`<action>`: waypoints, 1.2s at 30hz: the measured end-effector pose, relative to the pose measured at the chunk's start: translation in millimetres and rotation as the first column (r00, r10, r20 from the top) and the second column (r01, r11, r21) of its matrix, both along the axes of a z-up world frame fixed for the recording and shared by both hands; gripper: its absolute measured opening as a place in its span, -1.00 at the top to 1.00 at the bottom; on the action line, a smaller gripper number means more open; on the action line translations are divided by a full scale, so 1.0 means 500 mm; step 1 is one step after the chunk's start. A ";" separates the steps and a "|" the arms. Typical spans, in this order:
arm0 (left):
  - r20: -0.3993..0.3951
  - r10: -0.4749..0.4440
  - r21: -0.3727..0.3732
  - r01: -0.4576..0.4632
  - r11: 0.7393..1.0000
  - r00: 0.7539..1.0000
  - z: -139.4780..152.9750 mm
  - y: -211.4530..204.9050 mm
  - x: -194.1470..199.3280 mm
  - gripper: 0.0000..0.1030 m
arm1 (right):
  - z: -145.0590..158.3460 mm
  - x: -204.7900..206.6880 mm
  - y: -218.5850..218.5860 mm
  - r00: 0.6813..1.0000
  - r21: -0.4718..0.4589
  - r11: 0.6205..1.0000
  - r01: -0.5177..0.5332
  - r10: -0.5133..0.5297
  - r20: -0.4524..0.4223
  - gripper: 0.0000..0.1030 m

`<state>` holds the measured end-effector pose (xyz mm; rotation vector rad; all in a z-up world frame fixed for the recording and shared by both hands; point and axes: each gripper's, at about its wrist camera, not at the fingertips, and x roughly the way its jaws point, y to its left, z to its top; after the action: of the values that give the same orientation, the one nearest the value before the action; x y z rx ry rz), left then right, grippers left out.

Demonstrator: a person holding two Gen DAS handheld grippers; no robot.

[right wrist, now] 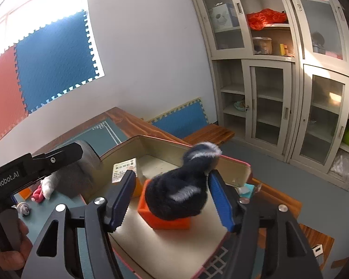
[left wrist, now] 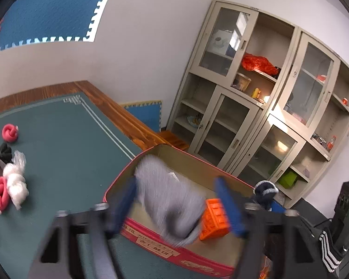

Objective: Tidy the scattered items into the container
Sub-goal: 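Carry the grey sock into the tin with the left tool while the right tool carries the black sock, then open both tools in the tin and return to the remaining items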

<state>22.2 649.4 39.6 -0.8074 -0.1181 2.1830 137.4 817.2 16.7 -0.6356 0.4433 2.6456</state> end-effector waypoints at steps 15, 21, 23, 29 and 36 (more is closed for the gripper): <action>-0.007 0.041 0.023 -0.041 0.999 0.999 0.006 -0.027 -0.001 -0.78 | 0.009 -0.001 -0.012 1.000 0.001 1.000 0.004 -0.004 -0.024 -0.37; -0.005 0.084 0.028 -0.084 0.996 0.996 0.002 -0.063 -0.010 -0.78 | 0.018 -0.006 -0.028 0.999 0.013 1.000 -0.006 0.007 -0.033 -0.43; 0.007 0.096 0.039 -0.096 0.995 0.995 0.001 -0.079 -0.018 -0.78 | 0.021 -0.009 -0.035 0.999 0.020 1.000 -0.013 0.013 -0.037 -0.47; 0.031 0.132 0.045 -0.133 0.990 0.991 -0.003 -0.112 -0.036 -0.78 | 0.028 -0.015 -0.059 0.998 0.042 0.998 -0.035 0.037 -0.044 -0.49; 0.030 0.160 0.053 -0.161 0.985 0.987 0.002 -0.146 -0.037 -0.78 | 0.034 -0.018 -0.081 0.997 0.054 0.997 -0.061 0.064 -0.049 -0.52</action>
<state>3.8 576.6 40.5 -0.8198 -0.2639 2.3097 128.6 776.6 33.9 -0.5765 0.3732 2.7283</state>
